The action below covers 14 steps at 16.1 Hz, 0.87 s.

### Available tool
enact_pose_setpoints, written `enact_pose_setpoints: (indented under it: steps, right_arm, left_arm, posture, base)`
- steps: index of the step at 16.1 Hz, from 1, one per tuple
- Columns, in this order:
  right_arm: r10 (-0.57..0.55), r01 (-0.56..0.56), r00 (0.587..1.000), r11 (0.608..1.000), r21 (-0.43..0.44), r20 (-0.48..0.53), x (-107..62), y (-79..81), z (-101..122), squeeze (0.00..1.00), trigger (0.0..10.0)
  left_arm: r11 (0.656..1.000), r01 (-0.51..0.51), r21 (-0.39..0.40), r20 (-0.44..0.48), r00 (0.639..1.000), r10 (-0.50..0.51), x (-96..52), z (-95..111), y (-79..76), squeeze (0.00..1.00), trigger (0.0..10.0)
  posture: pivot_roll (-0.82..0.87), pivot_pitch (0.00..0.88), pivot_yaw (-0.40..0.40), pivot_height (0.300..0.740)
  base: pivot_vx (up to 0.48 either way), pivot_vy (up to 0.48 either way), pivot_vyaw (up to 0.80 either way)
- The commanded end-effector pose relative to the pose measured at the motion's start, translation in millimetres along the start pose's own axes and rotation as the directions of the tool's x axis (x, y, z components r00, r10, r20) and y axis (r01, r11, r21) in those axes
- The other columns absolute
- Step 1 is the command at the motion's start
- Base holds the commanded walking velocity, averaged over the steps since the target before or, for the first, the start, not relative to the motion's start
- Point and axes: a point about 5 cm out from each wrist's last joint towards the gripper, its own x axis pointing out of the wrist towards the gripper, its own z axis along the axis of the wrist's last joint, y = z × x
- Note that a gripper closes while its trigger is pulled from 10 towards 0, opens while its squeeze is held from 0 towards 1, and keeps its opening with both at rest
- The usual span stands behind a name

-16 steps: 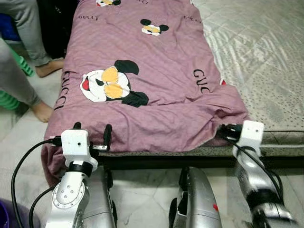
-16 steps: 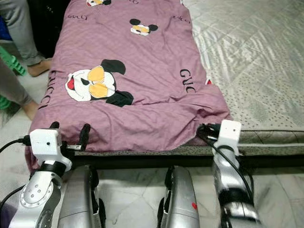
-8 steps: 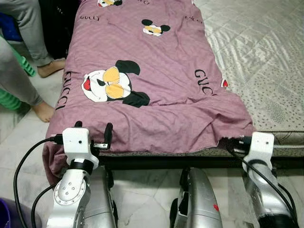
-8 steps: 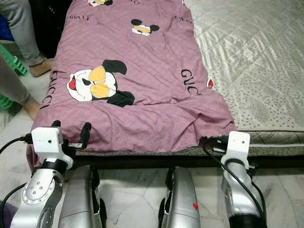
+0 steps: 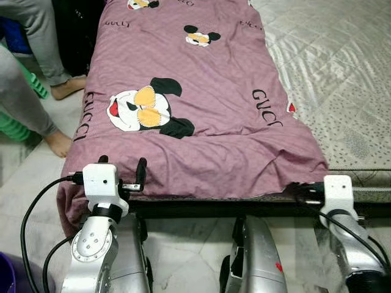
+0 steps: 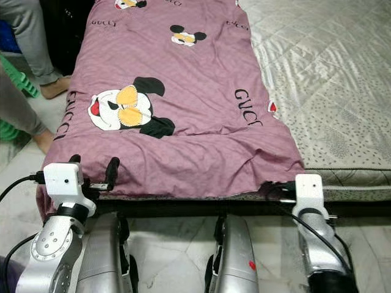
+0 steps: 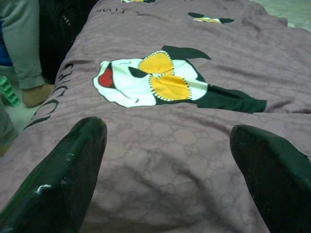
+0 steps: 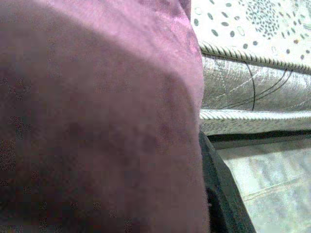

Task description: Clean up the room

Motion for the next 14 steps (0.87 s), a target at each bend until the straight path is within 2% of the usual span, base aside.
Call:
enact_pose_setpoints:
  steps: [1,2,3,5,8,9,10,11,12,14]
  right_arm:
    - [-0.083,0.078,0.993,0.995,-0.065,-0.080,-2.3,-28.6,-22.5,0.00,0.0]
    - [-0.096,0.090,0.993,0.993,-0.082,-0.070,-1.0,-33.1,-21.0,0.00,0.0]
    - [-0.132,0.126,0.990,0.985,-0.115,-0.045,3.3,-43.8,-14.9,0.00,0.0]
    - [-0.166,0.161,0.986,0.976,-0.147,-0.026,7.4,-54.7,-8.0,0.00,0.0]
    - [-0.138,0.126,0.987,0.982,-0.143,-0.083,0.3,-56.4,-24.2,0.00,0.0]
    - [-0.099,0.084,0.990,0.986,-0.144,-0.102,-7.6,-51.0,-36.0,0.00,1.2]
    - [-0.069,0.052,0.991,0.988,-0.145,-0.115,-15.2,-46.4,-46.2,0.22,9.2]
    - [-0.041,0.025,0.991,0.992,-0.123,-0.130,-25.5,-41.4,-58.0,1.00,10.0]
    - [-0.039,0.021,0.987,0.994,-0.111,-0.158,-37.9,-38.7,-72.5,1.00,10.0]
    - [-0.020,0.001,0.985,0.994,-0.113,-0.171,-55.7,-33.6,-82.5,1.00,10.0]
  left_arm:
    - [1.000,-0.002,-0.015,-0.026,1.000,0.001,-2.5,-4.5,2.8,0.00,10.0]
    - [0.999,0.006,-0.039,-0.041,0.999,-0.008,-2.4,-5.9,1.3,0.00,10.0]
    - [0.990,0.072,-0.118,-0.086,0.993,-0.082,-4.0,-10.8,-10.1,0.00,10.0]
    - [0.981,0.142,-0.129,-0.100,0.983,-0.155,-8.2,-12.1,-20.6,0.00,10.0]
    - [0.983,0.137,-0.120,-0.109,0.983,-0.150,-8.5,-14.2,-17.1,0.00,10.0]
    - [0.983,0.139,-0.124,-0.115,0.982,-0.153,-8.1,-14.4,-16.3,0.00,10.0]
    - [0.981,0.145,-0.129,-0.121,0.980,-0.160,-8.1,-14.9,-16.8,0.00,10.0]
    - [0.978,0.160,-0.135,-0.125,0.976,-0.177,-8.2,-15.6,-19.6,0.00,10.0]
    - [0.973,0.180,-0.143,-0.132,0.971,-0.199,-8.5,-16.5,-22.5,0.00,10.0]
    - [0.971,0.191,-0.146,-0.136,0.968,-0.211,-8.0,-17.7,-23.0,0.00,10.0]
  posture:
    - [0.00,0.228,-0.045,0.545]
    - [0.00,0.229,-0.044,0.545]
    - [0.00,0.229,-0.042,0.545]
    - [0.00,0.228,-0.038,0.545]
    - [-0.01,0.227,-0.041,0.545]
    - [-0.01,0.227,-0.041,0.545]
    - [-0.02,0.225,-0.041,0.545]
    - [-0.02,0.224,-0.040,0.545]
    - [-0.03,0.218,-0.036,0.545]
    - [-0.04,0.211,-0.034,0.545]
  base:
    - [0.000,0.000,0.00]
    - [0.000,0.000,0.00]
    - [0.000,0.000,0.00]
    - [0.000,0.000,0.00]
    - [0.000,0.000,0.00]
    - [0.000,0.000,0.00]
    - [0.000,0.000,0.00]
    - [0.000,0.000,0.00]
    - [0.000,0.000,0.00]
    - [0.000,0.000,0.00]
